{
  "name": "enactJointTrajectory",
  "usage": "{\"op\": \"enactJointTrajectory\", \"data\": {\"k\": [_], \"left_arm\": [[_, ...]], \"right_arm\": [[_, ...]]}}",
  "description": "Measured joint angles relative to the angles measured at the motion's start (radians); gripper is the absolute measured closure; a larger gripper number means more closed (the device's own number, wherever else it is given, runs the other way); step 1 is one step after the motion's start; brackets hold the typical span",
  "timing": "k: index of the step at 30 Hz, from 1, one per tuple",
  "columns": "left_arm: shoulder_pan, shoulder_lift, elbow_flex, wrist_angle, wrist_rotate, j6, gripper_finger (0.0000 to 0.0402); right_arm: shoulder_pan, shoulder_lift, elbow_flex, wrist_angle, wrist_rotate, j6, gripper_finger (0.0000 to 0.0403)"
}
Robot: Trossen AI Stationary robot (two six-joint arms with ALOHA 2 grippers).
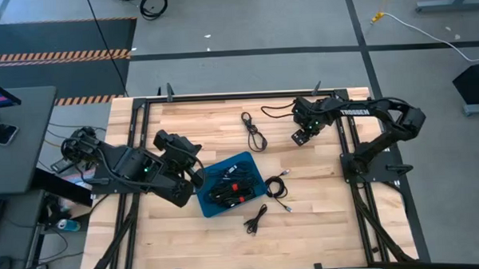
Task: Pick and place USB-C Cables
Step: Put the black charger cable into the blue bin
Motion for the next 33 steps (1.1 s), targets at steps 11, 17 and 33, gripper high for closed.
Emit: {"op": "enactJointTrajectory", "data": {"k": [11, 17, 33], "left_arm": [[0.000, 0.000, 0.000, 0.003, 0.027, 0.000, 0.0397], [0.000, 0.000, 0.000, 0.003, 0.027, 0.000, 0.0397], [0.000, 0.000, 0.000, 0.004, 0.027, 0.000, 0.0397]], "right_arm": [[-0.043, 0.019, 0.004, 0.011, 0.002, -0.011, 0.0174], [-0.047, 0.051, 0.009, 0.008, 0.001, -0.011, 0.0276], [0.029, -0.111, 0.002, -0.023, -0.157, 0.042, 0.0366]]}}
